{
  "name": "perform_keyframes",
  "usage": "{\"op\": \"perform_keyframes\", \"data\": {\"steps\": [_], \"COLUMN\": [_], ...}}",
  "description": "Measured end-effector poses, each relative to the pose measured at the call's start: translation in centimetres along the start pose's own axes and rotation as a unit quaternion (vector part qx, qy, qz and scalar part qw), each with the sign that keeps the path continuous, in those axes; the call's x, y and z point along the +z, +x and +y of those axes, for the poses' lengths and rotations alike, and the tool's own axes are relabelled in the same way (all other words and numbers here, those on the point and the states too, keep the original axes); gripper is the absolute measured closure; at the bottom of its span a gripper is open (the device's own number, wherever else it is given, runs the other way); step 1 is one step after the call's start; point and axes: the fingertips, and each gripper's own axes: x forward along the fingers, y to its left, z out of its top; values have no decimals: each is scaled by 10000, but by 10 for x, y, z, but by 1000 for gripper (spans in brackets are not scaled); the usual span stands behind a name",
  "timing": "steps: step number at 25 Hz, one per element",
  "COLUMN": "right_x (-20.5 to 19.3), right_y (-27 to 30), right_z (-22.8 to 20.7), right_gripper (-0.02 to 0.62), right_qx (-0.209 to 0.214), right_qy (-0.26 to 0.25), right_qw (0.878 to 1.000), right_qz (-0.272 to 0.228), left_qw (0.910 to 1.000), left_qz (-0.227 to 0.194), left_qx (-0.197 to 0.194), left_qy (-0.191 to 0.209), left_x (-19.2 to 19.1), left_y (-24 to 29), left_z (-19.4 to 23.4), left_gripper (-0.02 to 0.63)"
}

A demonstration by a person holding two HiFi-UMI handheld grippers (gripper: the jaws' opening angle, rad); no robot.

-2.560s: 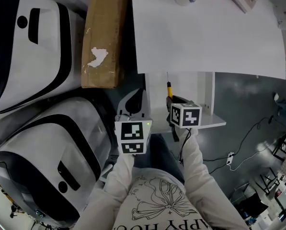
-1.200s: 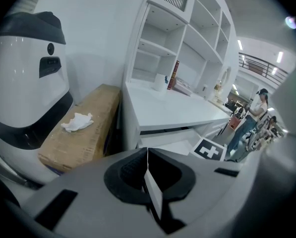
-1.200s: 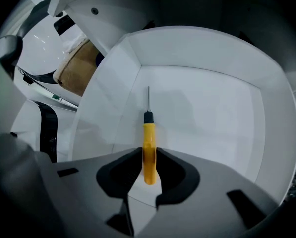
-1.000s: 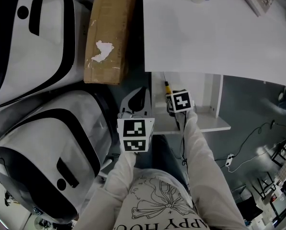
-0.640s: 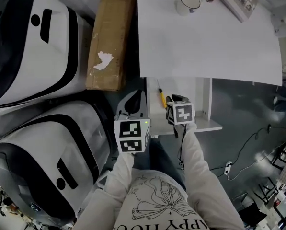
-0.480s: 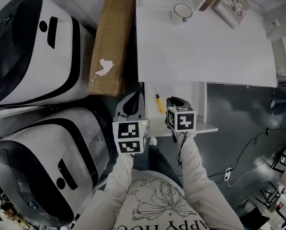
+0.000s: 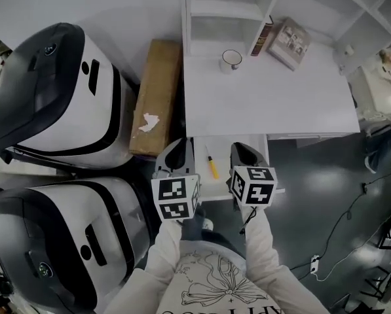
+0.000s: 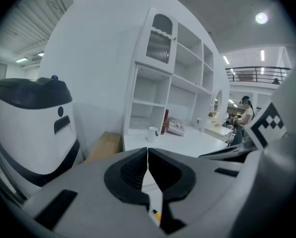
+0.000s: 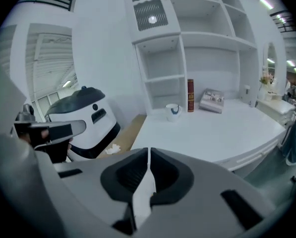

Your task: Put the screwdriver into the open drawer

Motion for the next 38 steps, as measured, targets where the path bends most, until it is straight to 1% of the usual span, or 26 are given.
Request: {"op": "perform_keyframes", "data": {"steps": [5, 10, 17, 24, 38], "right_x": [37, 70, 95, 103, 98], "right_y": [-43, -75, -102, -115, -113], "right_z": [8, 18, 26, 31, 36], "right_gripper": [581, 583, 588, 592, 592], "right_qx": [-19, 24, 22, 36, 7], "right_qy": [-58, -174, -267, -281, -346], "right_qw": [9980, 9918, 9843, 9807, 9803], "right_qz": [-637, -1266, -1746, -1935, -1944], "left_qw": [9992, 9968, 9932, 9913, 9898], "left_qz": [-391, -773, -1112, -1253, -1353], "left_qx": [25, 34, 12, -9, -54], "left_qy": [113, 211, 339, 410, 438], "left_x": [34, 65, 91, 101, 98], "left_y": [-25, -47, -67, -80, -84], "left_z": [-9, -17, -24, -30, -28], "left_gripper": [600, 600, 600, 600, 600]}}
